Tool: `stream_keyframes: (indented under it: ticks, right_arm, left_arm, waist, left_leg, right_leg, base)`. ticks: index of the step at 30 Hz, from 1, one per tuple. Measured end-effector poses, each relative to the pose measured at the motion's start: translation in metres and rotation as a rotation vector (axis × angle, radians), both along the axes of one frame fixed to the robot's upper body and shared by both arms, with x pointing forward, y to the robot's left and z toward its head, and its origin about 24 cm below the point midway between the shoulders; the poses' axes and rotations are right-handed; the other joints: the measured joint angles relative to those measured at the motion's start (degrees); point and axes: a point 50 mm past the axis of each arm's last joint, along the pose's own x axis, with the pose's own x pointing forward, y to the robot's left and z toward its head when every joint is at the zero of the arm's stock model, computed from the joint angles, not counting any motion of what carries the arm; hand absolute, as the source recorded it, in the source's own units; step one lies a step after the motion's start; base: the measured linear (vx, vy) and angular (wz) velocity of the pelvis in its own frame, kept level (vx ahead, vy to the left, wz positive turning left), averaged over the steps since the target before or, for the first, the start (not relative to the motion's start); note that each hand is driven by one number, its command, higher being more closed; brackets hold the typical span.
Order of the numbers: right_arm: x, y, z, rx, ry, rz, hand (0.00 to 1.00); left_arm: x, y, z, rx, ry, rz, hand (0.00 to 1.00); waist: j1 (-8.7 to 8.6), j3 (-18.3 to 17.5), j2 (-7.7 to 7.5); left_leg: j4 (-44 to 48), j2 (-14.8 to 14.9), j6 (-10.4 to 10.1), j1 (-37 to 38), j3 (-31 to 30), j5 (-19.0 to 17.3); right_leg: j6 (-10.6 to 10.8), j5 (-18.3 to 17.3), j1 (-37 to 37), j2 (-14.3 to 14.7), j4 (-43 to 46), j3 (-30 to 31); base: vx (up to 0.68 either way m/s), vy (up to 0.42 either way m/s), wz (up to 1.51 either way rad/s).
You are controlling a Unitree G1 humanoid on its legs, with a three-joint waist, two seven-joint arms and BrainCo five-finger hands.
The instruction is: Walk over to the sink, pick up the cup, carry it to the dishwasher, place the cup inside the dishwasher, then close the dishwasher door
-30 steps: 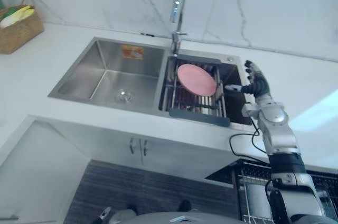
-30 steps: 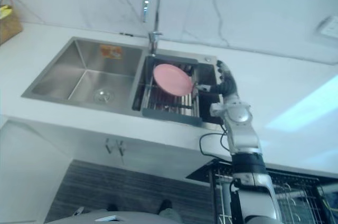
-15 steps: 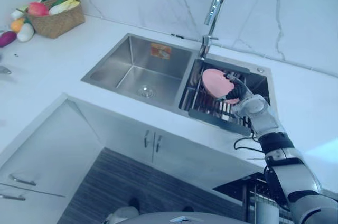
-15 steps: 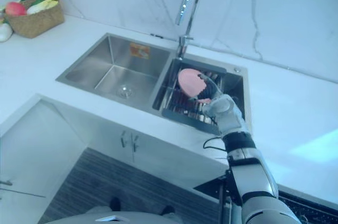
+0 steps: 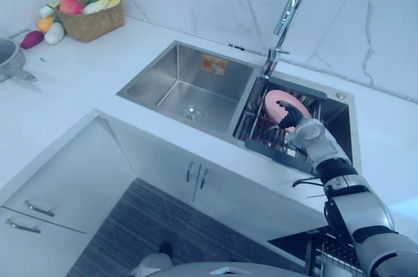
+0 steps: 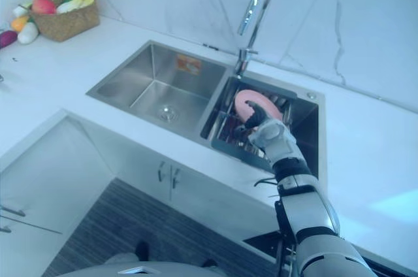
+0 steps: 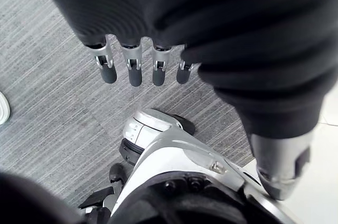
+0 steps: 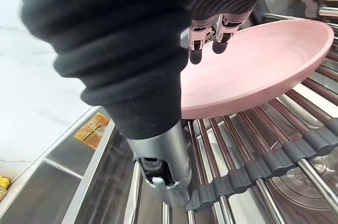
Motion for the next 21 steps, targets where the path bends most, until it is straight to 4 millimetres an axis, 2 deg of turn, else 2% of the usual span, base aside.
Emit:
stream_keyframes:
  ticks: [15,16,21]
  right_arm:
    - [0.0,-0.011,-0.002,-0.043,0.03,-0.093,0.0]
    - [-0.001,-0.013,-0.004,-0.052,0.042,-0.097,1.0]
    - [-0.003,-0.015,-0.007,-0.073,0.056,-0.109,1.0]
  left_arm:
    - [0.003,0.002,0.0,0.019,-0.033,-0.025,0.0]
    - [0.004,0.003,0.0,0.023,-0.038,-0.033,0.0]
    - [0.006,0.003,0.001,0.028,-0.055,-0.044,0.0]
  waist:
    - [0.88,1.86,-0.14]
    - [1.03,1.99,-0.13]
    - [1.2,2.29,-0.16]
  left_leg:
    - [-0.01,-0.05,-0.01,-0.1,-0.23,0.25]
    - [-0.02,-0.07,0.01,-0.16,-0.37,0.27]
    - [-0.02,-0.19,0.08,-0.53,-1.39,0.43]
  right_leg:
    - [0.04,-0.05,0.26,-0.06,0.02,-0.62]
    - [0.07,-0.07,0.28,-0.07,0.02,-0.78]
    - [0.24,-0.24,0.38,-0.12,0.03,-1.63]
  base:
    - [0.02,0.009,0.01]
    - [0.03,0.014,0.06]
    - [0.05,0.011,0.11]
